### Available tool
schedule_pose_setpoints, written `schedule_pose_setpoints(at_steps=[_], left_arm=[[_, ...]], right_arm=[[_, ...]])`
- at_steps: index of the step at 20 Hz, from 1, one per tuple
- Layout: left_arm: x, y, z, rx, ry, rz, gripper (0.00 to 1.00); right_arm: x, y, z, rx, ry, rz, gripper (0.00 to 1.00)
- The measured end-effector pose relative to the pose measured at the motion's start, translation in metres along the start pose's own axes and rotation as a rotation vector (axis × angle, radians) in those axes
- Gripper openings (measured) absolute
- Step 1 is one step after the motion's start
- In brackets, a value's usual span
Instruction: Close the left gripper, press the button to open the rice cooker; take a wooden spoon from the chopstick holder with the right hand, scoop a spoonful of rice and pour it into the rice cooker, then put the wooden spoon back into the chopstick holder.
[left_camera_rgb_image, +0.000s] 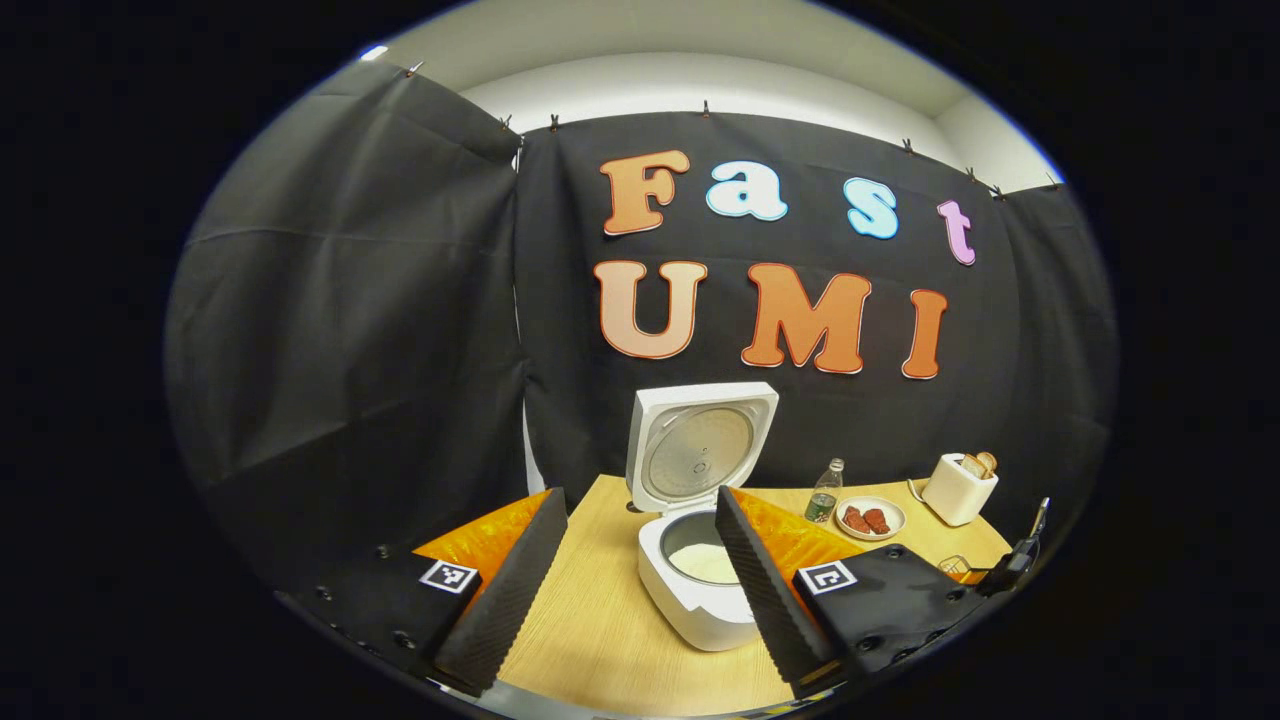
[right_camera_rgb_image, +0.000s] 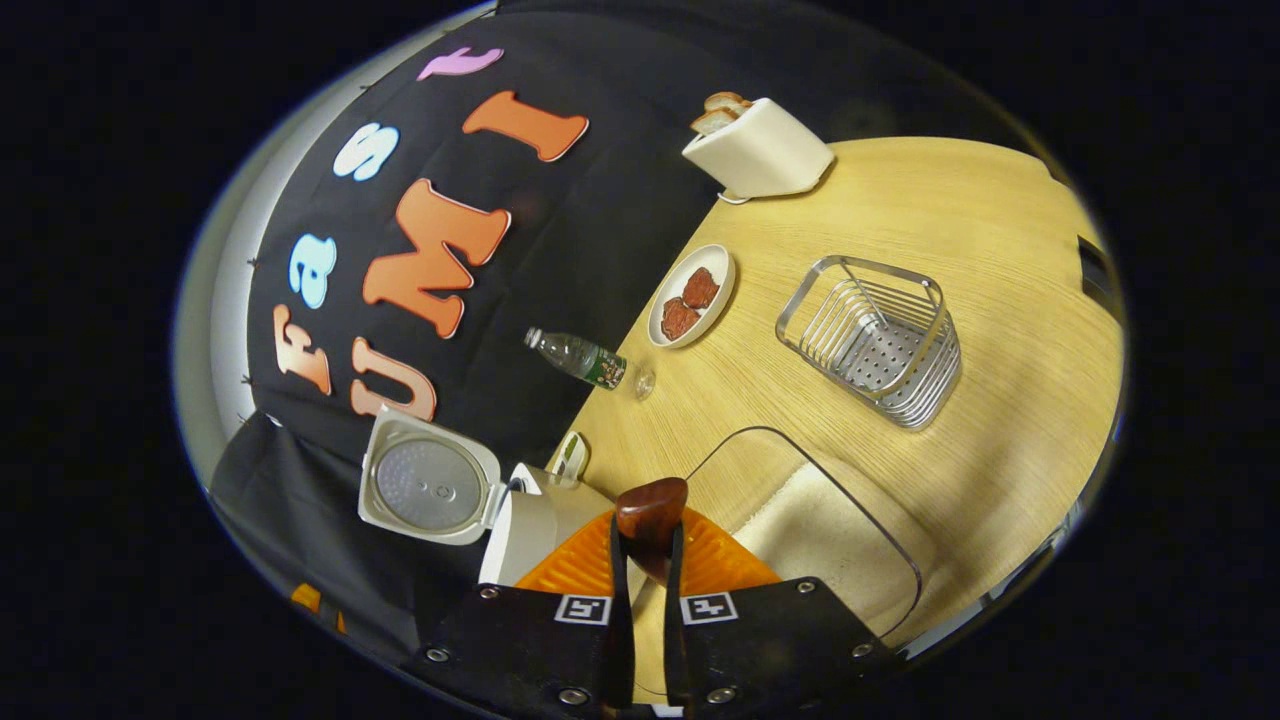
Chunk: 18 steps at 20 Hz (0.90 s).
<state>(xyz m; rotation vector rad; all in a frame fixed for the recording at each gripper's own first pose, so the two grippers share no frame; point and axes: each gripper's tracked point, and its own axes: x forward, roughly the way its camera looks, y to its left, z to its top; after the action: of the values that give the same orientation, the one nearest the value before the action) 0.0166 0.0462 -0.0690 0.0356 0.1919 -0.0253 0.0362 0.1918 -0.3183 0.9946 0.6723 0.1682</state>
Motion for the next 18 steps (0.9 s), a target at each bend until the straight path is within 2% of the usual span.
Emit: schedule_pose_setpoints(at_steps=[11,18], left_arm=[[0.005,-0.008,0.005,-0.001,-0.009,-0.018,1.0],[0.005,-0.007,0.004,-0.012,-0.009,-0.022,1.0]], right_arm=[[-0.023,0.014,0.043,0.202,-0.042,0.026,0.11],[-0.04,0.067,0.068,0.237,-0.067,0.087,0.11]])
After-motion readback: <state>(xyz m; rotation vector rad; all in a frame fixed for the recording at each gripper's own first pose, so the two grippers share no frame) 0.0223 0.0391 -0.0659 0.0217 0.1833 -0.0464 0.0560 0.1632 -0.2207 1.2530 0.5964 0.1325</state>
